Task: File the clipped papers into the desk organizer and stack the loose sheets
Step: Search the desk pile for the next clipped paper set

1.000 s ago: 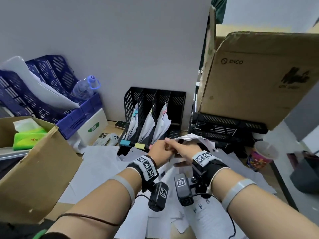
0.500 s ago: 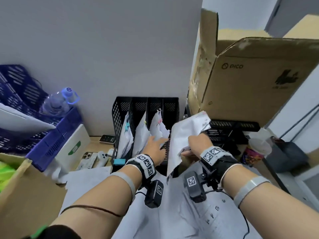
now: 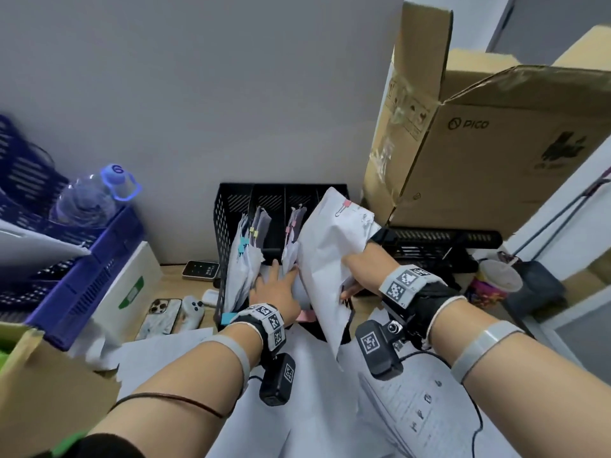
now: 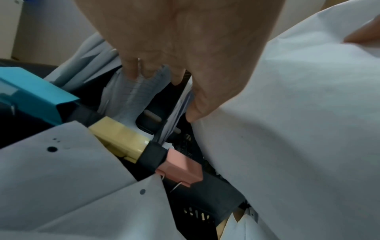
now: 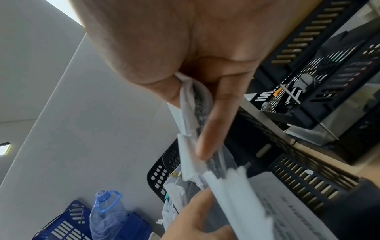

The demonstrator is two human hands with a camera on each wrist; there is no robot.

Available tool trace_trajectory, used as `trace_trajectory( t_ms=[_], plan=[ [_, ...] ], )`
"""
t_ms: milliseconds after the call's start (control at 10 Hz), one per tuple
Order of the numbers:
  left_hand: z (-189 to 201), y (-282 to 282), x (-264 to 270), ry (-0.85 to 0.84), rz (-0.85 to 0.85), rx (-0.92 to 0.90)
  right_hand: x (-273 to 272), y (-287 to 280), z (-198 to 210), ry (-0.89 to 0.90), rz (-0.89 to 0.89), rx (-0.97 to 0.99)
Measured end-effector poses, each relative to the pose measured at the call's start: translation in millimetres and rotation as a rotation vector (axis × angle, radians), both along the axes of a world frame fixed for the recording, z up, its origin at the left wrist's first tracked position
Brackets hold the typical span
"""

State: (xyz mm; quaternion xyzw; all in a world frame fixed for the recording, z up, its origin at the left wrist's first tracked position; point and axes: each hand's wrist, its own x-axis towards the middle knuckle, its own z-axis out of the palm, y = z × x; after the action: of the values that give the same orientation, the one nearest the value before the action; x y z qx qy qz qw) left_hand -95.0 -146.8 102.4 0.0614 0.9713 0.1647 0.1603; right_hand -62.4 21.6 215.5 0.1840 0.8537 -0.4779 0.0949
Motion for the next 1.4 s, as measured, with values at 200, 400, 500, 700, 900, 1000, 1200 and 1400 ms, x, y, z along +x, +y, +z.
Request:
trace_trajectory(
  t_ms=[200, 400, 500, 700, 900, 1000, 1200, 1400],
  plan=[
    [0.9, -14.4, -4.7, -0.014, -0.022, 0.073, -32.3, -23.7, -3.6, 0.067, 0.021, 0.127],
    [2.0, -16.0, -5.3, 0.037, -0.034, 0.139, -53.8, -41.9, -27.8, 0.096, 0.066, 0.254],
    [0.2, -16.8, -6.3, 0.042, -0.038, 0.137, -55.5, -44.6, -39.4, -0.013, 0.087, 0.213],
    [-3.3, -17.5, -6.2, 0.041, -0.053, 0.141, -61.5, -45.8, -53.3, -0.034, -0.024, 0.140],
    [-0.3, -15.5, -0.7, 0.035, -0.020, 0.190, -49.9, -45.7, -71.8, -0.109, 0.105, 0.182],
    [1.3, -10.5, 4.3, 0.023, -0.001, 0.254, -51.1, -38.7, -79.0, -0.102, 0.099, 0.204],
    [2.4, -3.4, 10.6, -0.002, 0.028, 0.360, -45.4, -37.4, -58.8, -0.062, 0.208, 0.450],
    [14.1, -0.8, 20.1, 0.025, 0.059, 0.446, -42.1, -50.2, -69.8, -0.120, 0.305, 0.521]
  ],
)
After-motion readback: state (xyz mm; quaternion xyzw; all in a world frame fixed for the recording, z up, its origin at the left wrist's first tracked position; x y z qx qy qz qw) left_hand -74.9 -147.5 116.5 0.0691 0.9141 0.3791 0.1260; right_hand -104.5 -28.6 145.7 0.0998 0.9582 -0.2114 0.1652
